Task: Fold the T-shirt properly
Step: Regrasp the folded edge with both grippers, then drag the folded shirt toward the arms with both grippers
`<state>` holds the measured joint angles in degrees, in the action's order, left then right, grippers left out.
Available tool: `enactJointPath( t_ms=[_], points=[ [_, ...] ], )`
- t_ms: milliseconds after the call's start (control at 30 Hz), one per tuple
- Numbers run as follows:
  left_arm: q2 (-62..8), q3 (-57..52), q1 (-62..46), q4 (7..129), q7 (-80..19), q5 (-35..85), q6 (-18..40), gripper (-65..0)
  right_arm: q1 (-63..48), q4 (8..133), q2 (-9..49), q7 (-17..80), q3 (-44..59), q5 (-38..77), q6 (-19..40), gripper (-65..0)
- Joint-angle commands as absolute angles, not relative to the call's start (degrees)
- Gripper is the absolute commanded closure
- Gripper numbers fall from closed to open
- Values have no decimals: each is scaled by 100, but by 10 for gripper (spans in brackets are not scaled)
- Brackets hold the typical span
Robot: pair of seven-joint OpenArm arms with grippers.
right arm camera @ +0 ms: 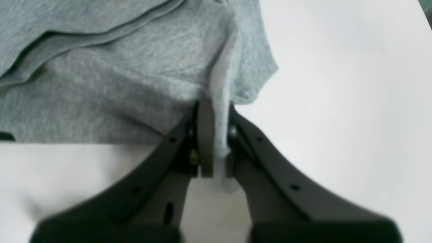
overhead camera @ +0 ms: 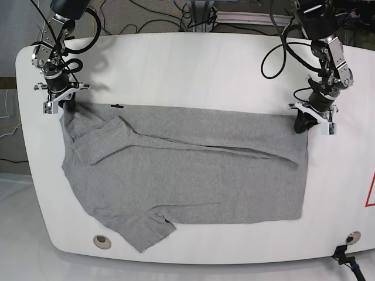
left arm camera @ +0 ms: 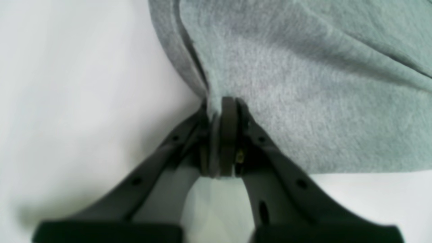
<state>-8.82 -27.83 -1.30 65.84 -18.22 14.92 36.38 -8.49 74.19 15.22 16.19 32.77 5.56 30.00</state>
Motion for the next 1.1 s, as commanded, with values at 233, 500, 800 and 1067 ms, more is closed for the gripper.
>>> enactJointPath(
  t_ms=[233,500,800,1067],
  points=[
    [-1095,-2800,-1191,7275,-2088,1323,3626,0,-1903,8462,1244,1763,3310,453,2967,0],
    [-1200,-3231,-2440,8119,-2088,1332,3635,0,-2888,9165,963,1763,3301,453,2967,0],
    [-1218,-3354,-3415,8602,-2097,1332,3635,0,-3556,9446,945,1763,3301,453,2967,0],
    [-1218,-3354,-3820,8796,-2097,1341,3653,0,-3987,9481,945,1763,3310,453,2967,0]
  ],
)
